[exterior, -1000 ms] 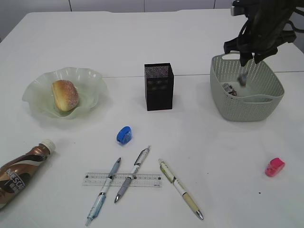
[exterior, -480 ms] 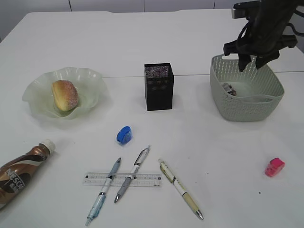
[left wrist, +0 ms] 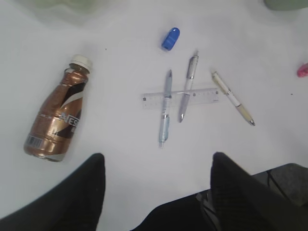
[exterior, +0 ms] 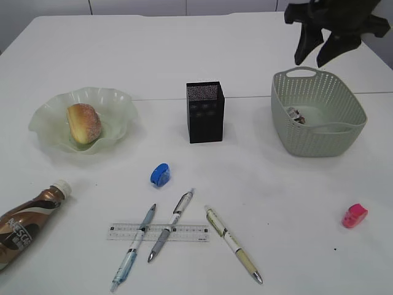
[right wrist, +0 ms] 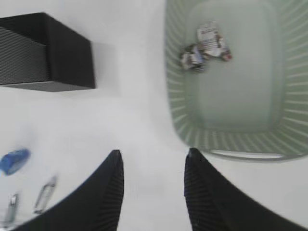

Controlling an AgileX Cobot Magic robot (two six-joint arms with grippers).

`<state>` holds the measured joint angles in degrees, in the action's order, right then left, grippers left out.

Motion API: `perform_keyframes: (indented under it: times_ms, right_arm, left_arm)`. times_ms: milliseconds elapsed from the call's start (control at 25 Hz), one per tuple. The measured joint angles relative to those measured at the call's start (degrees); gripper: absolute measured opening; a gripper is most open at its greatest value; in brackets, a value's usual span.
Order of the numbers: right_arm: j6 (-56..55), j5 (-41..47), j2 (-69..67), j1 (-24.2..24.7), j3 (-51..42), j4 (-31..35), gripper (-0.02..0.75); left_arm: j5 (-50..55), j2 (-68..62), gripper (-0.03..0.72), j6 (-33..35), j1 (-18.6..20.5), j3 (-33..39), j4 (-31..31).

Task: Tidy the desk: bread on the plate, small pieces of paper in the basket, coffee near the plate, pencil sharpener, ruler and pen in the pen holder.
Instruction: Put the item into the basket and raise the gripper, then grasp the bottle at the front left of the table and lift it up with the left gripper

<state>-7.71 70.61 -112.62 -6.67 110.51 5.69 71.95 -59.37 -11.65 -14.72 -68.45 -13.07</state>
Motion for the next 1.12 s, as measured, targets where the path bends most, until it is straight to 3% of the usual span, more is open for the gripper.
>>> perform_keyframes:
  times_ms: [120, 240, 400, 720, 880, 1120]
  right_arm:
    - [2.04, 0.22, 3.36, 0.0, -0.58, 3.97, 0.332]
    - [3.17, 0.22, 8.6, -0.1, -4.37, 1.23, 0.33]
    - [3.31, 0.26, 18.05, 0.0, -13.32, -1.99, 0.329]
    - [3.4, 0.98, 39.76, 0.0, -33.56, 4.38, 0.329]
    - [3.96, 1.07, 48.86, 0.0, -41.87, 6.82, 0.329]
    - [4.6, 1.35, 57.9, 0.0, -47.68, 7.45, 0.329]
  left_arm:
    - [0.0, 0.0, 0.497, 0.0, 0.0, 0.0, 1.08]
    - [0.0, 0.0, 0.497, 0.0, 0.0, 0.0, 1.08]
    - [0.0, 0.0, 0.497, 0.0, 0.0, 0.0, 2.05]
    - [0.0, -5.35, 0.513, 1.43, 0.0, 0.0, 3.94]
    - [-0.2, -12.24, 0.568, 2.69, 0.0, 0.0, 8.55]
    - [-0.86, -24.39, 0.585, 4.44, 0.0, 0.0, 14.96]
